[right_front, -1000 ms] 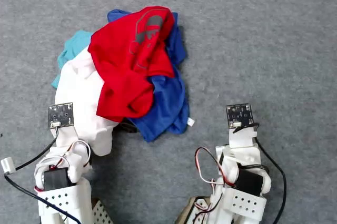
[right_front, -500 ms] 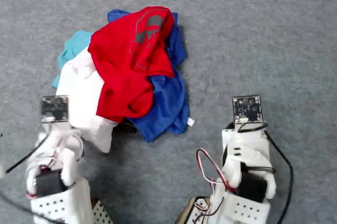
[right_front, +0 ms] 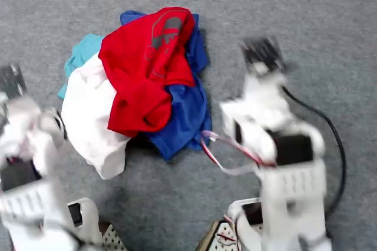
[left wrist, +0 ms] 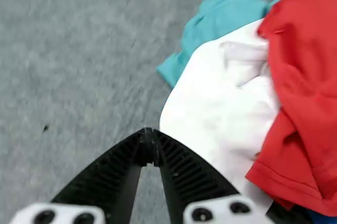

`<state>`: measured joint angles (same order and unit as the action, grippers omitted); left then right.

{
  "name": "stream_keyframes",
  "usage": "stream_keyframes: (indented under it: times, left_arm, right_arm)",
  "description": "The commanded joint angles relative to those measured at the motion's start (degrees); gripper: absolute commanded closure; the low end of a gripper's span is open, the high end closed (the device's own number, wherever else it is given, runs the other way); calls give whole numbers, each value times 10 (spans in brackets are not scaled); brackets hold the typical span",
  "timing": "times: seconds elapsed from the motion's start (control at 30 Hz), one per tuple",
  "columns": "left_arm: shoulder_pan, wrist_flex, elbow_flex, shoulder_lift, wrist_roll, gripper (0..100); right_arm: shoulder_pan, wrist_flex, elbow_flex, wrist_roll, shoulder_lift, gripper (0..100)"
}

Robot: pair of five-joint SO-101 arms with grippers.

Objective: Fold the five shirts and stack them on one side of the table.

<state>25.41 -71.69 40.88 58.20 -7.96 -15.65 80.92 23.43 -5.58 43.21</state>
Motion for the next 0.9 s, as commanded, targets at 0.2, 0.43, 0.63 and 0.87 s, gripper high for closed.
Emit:
stream_keyframes:
  times: [0.2,0.43,0.63,0.87]
  left_arm:
    - [94,-71,-163,-257,12,766]
    - [165,-87,-161,-306,9,638]
    - [166,-86,-142,-305,8,640]
    - [165,-83,-97,-306,8,640]
  right_arm:
    - [-155,1,-364,-48,-444,924]
    - [-204,29,-632,-87,-709,765]
    - [-229,118,-836,-100,-903,659]
    - [-226,172,-968,-100,-1033,716]
